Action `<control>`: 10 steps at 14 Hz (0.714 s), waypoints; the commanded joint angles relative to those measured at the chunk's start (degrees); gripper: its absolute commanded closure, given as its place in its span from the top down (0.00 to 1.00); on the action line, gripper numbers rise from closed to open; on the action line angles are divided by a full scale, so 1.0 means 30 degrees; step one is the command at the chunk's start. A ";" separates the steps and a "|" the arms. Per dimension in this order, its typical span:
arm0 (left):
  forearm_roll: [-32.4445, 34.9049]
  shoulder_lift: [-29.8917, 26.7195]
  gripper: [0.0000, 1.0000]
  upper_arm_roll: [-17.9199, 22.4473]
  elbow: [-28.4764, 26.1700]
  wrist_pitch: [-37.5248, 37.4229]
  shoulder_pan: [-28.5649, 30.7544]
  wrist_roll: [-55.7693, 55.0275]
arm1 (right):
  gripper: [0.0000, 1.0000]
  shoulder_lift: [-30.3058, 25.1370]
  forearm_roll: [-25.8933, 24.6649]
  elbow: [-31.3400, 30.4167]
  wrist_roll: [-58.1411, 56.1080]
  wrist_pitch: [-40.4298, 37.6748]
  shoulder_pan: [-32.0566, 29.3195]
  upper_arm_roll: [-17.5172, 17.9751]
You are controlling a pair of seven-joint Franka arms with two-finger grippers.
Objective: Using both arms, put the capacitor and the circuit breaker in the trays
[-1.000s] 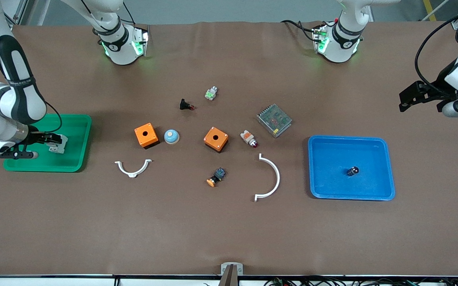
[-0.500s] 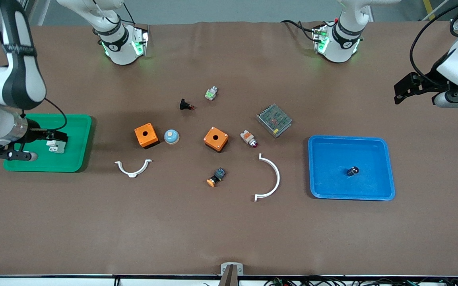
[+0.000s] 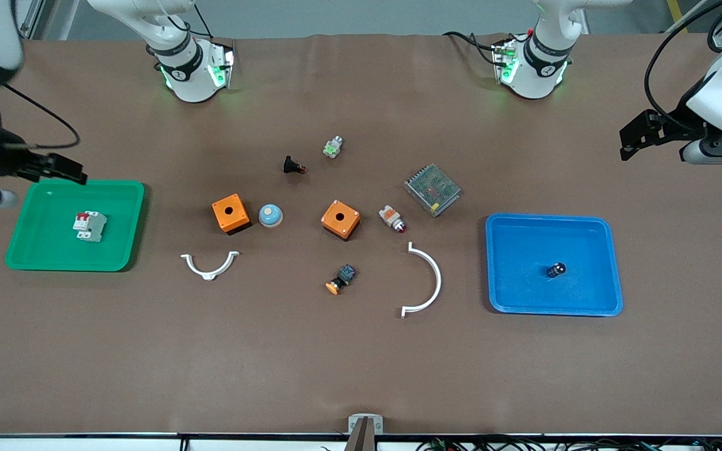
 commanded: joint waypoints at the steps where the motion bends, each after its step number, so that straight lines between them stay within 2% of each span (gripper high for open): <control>1: -0.0541 -0.0446 1.00 -0.0013 -0.0386 -0.0084 0.0110 -0.0133 | 1.00 0.0401 0.0338 0.2318 -0.0127 -0.0857 0.0027 -0.0114; 4: -0.0541 -0.0300 1.00 0.0133 -0.0298 -0.0113 0.0168 0.0042 | 1.00 0.0606 0.0425 0.3930 -0.0069 -0.0887 -0.0207 -0.0231; 10: -0.0483 -0.0065 1.00 0.0251 0.0346 -0.0143 0.0256 0.0160 | 1.00 0.0636 0.0220 0.4607 -0.0128 -0.0916 -0.0178 -0.0231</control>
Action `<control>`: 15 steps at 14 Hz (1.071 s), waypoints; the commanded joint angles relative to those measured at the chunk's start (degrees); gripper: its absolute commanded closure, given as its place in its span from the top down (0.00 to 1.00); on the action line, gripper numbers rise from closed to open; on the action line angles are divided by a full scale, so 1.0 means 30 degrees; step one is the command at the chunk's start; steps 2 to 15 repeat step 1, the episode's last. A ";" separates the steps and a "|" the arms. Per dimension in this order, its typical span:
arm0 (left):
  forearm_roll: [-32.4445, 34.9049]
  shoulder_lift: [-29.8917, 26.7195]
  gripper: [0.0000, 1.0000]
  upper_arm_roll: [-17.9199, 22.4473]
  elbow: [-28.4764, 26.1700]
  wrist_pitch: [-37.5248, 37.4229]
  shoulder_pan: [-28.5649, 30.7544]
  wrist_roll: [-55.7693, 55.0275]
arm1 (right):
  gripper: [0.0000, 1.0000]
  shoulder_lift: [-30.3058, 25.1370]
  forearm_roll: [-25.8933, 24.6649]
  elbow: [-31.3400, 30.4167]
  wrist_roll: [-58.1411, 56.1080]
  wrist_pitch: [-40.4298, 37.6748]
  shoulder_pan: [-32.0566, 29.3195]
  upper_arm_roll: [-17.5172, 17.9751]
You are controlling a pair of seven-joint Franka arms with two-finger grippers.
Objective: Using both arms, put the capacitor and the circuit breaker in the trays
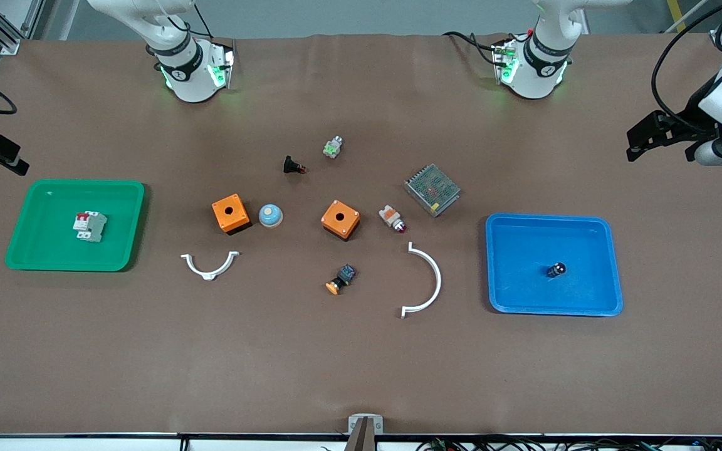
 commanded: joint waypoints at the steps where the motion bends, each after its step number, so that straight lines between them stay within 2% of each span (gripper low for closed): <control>1: -0.0328 -0.0094 1.00 -0.0013 0.0243 -0.0152 0.0069 0.0168 | 1.00 0.0371 0.0126 0.1025 -0.0121 -0.0390 -0.0137 0.0022; 15: -0.0328 -0.0094 1.00 -0.0013 0.0243 -0.0152 0.0069 0.0168 | 1.00 0.0371 0.0126 0.1025 -0.0121 -0.0390 -0.0137 0.0022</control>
